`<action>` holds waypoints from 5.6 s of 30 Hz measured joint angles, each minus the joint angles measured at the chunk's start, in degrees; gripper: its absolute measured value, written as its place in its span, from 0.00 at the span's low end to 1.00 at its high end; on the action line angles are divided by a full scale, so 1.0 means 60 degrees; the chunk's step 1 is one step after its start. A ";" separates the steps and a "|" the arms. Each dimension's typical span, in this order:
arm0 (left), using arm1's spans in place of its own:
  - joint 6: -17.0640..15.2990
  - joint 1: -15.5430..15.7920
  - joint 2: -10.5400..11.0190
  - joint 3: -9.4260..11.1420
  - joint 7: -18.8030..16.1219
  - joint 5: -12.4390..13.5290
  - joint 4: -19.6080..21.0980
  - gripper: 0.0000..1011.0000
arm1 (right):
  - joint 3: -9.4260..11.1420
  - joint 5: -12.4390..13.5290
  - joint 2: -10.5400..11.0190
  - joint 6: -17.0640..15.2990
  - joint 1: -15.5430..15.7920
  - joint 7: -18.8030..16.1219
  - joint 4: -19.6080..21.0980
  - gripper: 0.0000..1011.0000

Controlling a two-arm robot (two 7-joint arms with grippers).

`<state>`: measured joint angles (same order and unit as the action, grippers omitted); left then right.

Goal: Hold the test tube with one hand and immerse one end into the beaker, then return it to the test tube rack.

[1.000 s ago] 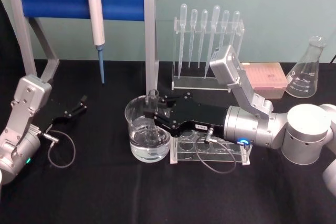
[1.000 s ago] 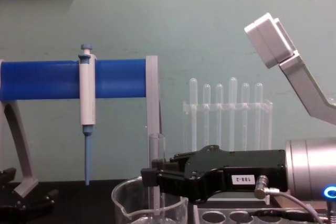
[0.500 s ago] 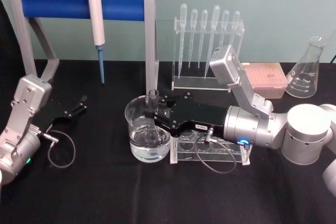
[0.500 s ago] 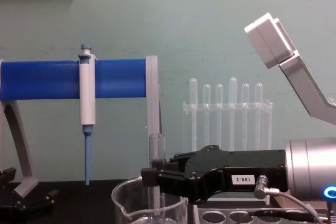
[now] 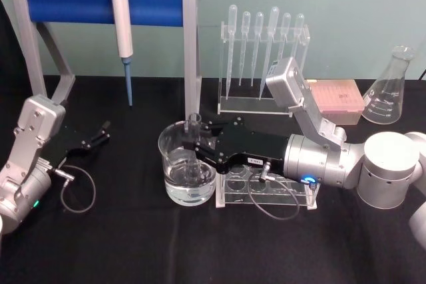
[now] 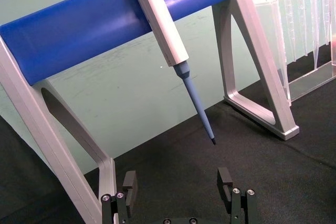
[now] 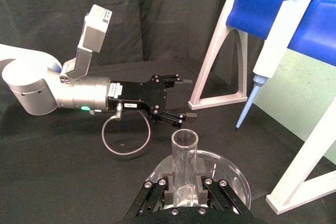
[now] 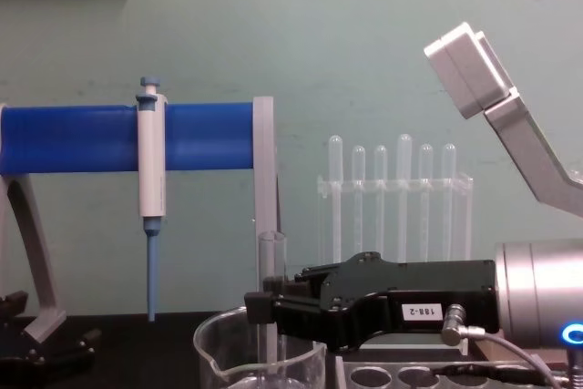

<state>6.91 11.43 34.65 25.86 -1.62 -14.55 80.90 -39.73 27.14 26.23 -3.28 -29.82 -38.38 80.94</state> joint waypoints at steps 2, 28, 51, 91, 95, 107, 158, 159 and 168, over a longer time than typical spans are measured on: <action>0.0000 0.0000 0.0000 0.0000 0.0000 0.0000 0.0000 0.99 | 0.0000 0.0000 0.0000 0.0000 0.0000 0.0000 0.0000 0.23; 0.0000 0.0000 0.0000 0.0000 0.0000 0.0000 0.0000 0.99 | 0.0000 0.0000 0.0000 0.0000 0.0001 0.0000 0.0000 0.23; 0.0000 0.0000 0.0000 0.0000 0.0000 0.0000 0.0000 0.99 | 0.0001 0.0000 0.0000 0.0001 0.0001 0.0000 0.0000 0.23; 0.0000 0.0000 0.0000 0.0000 0.0000 0.0000 0.0000 0.99 | 0.0000 0.0000 0.0000 0.0001 0.0001 0.0000 0.0000 0.23; 0.0000 0.0000 0.0000 0.0000 0.0000 0.0000 0.0000 0.99 | 0.0000 0.0000 0.0000 0.0001 0.0001 0.0000 0.0000 0.23; 0.0000 0.0000 0.0000 0.0000 0.0000 0.0000 0.0000 0.99 | 0.0000 0.0000 0.0000 0.0001 0.0000 0.0000 0.0000 0.23; 0.0000 0.0000 0.0000 0.0000 0.0000 0.0000 0.0000 0.99 | 0.0000 0.0000 0.0000 0.0001 0.0001 0.0000 0.0000 0.23; 0.0000 0.0000 0.0000 0.0000 0.0000 0.0000 0.0000 0.99 | 0.0004 -0.0004 -0.0002 0.0002 0.0003 -0.0005 0.0000 0.23; 0.0000 0.0000 0.0000 0.0000 0.0000 0.0000 0.0000 0.99 | 0.0262 0.0216 0.0111 -0.0017 0.0052 -0.0303 0.0427 0.23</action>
<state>6.91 11.43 34.65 25.86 -1.62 -14.55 80.90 -38.17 28.43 26.89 -3.38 -29.50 -40.20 83.50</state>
